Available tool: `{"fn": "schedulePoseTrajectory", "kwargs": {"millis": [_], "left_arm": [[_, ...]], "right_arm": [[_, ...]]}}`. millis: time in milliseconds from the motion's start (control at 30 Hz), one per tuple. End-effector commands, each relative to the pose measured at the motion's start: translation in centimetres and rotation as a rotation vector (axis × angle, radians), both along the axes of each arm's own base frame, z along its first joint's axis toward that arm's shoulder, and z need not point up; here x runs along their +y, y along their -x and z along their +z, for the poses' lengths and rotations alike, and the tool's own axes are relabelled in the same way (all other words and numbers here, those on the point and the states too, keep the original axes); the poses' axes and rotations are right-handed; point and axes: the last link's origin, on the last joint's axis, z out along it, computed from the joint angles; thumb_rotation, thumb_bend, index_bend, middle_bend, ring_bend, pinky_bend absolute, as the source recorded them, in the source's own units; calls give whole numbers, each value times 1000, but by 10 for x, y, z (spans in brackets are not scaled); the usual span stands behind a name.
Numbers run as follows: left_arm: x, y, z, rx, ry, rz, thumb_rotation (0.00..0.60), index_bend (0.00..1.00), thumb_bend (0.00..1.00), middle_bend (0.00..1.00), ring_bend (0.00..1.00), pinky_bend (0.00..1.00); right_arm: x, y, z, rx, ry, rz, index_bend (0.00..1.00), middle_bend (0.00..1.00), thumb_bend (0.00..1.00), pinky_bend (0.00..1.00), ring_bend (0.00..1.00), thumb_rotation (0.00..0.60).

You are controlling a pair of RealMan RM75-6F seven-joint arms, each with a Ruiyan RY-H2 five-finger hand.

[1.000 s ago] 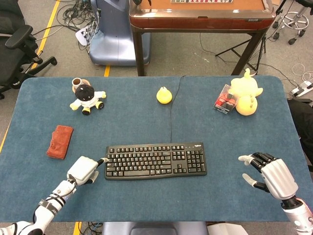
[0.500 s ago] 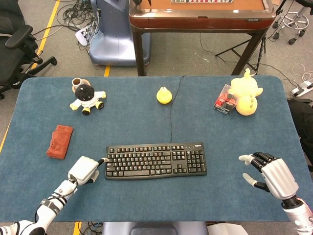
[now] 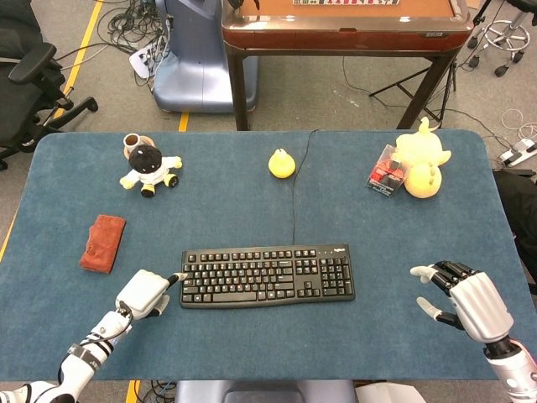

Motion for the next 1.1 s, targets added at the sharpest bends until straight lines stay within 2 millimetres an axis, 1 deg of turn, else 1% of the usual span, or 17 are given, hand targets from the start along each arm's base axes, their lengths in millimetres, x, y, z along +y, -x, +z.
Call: {"fn": "schedulePoseTrajectory", "kwargs": {"millis": [33, 333, 433, 533, 600, 667, 767, 867, 967, 1100], "left_arm": [[-3, -2, 7, -13, -16, -4, 600, 229, 522, 1000, 984, 1000], [-16, -4, 31, -81, -75, -6, 600, 235, 522, 1000, 982, 1000], [-23, 0, 40, -99, -105, -13, 600, 235, 521, 990, 955, 1000], [-30, 5, 51, -119, -144, -17, 600, 235, 498, 919, 875, 1000], [-35, 9, 58, -135, -171, -12, 600, 235, 480, 843, 815, 996], [-41, 14, 66, -156, -207, -8, 600, 236, 468, 748, 758, 967], [-49, 22, 76, -187, -252, 1, 600, 248, 458, 655, 700, 932], [-59, 31, 87, -209, -292, 11, 600, 274, 453, 587, 650, 907], [-68, 40, 97, -229, -334, 19, 600, 306, 450, 558, 628, 896], [-74, 54, 109, -252, -376, 46, 600, 346, 449, 555, 627, 896]], "right_arm": [[0, 0, 0, 0, -1, 1, 380, 514, 227, 583, 419, 600], [0, 0, -2, 6, -4, -1, 380, 515, 227, 583, 419, 600], [-1, 0, -3, 7, -4, -4, 380, 514, 226, 583, 419, 600], [-1, 0, -3, 9, -4, -5, 380, 514, 226, 583, 419, 600], [-1, 0, -3, 10, -3, -7, 380, 515, 226, 583, 419, 600], [-1, 0, -3, 11, -2, -9, 380, 515, 226, 583, 419, 600], [-1, 1, -4, 12, -1, -14, 380, 514, 227, 583, 419, 600], [-1, 2, -5, 15, 0, -21, 380, 514, 226, 583, 419, 600], [0, 3, -5, 17, 0, -26, 380, 514, 226, 583, 419, 600], [-1, 4, -7, 22, 1, -34, 380, 515, 227, 583, 419, 600]]}}
